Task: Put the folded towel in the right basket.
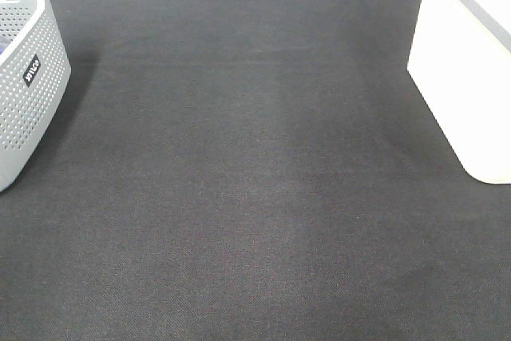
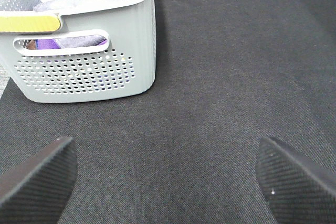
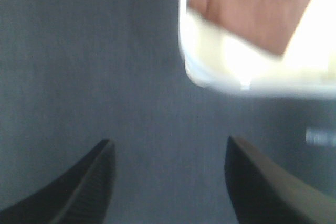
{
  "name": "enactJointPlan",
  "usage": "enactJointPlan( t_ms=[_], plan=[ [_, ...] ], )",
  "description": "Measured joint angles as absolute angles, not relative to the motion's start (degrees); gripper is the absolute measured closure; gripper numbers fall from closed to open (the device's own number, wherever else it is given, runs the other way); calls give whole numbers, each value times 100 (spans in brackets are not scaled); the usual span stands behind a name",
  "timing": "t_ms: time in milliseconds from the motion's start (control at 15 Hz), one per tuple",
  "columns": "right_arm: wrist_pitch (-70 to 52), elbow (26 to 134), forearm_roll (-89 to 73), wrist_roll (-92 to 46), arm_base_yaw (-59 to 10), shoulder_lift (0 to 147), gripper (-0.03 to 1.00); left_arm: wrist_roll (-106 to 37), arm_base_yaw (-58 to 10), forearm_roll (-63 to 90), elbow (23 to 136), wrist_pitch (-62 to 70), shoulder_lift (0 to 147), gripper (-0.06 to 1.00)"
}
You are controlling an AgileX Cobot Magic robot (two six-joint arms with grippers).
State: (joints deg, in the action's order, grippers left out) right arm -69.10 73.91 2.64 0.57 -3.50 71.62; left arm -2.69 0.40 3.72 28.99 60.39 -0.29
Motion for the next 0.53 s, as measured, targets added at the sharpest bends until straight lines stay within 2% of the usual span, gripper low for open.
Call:
enactJointPlan(
  t_ms=[267,333,533],
  plan=[
    [-6406,5231,264,57,-350,5128,39,-269,40,372,2899,6039,-29,7],
    [-6406,5231,264,57,-350,5128,39,-269,40,372,2899,6039,-29,7],
    [-6125,3999,269,57,-350,3804,39,-269,40,372,2899,6039,-29,7]
  ],
)
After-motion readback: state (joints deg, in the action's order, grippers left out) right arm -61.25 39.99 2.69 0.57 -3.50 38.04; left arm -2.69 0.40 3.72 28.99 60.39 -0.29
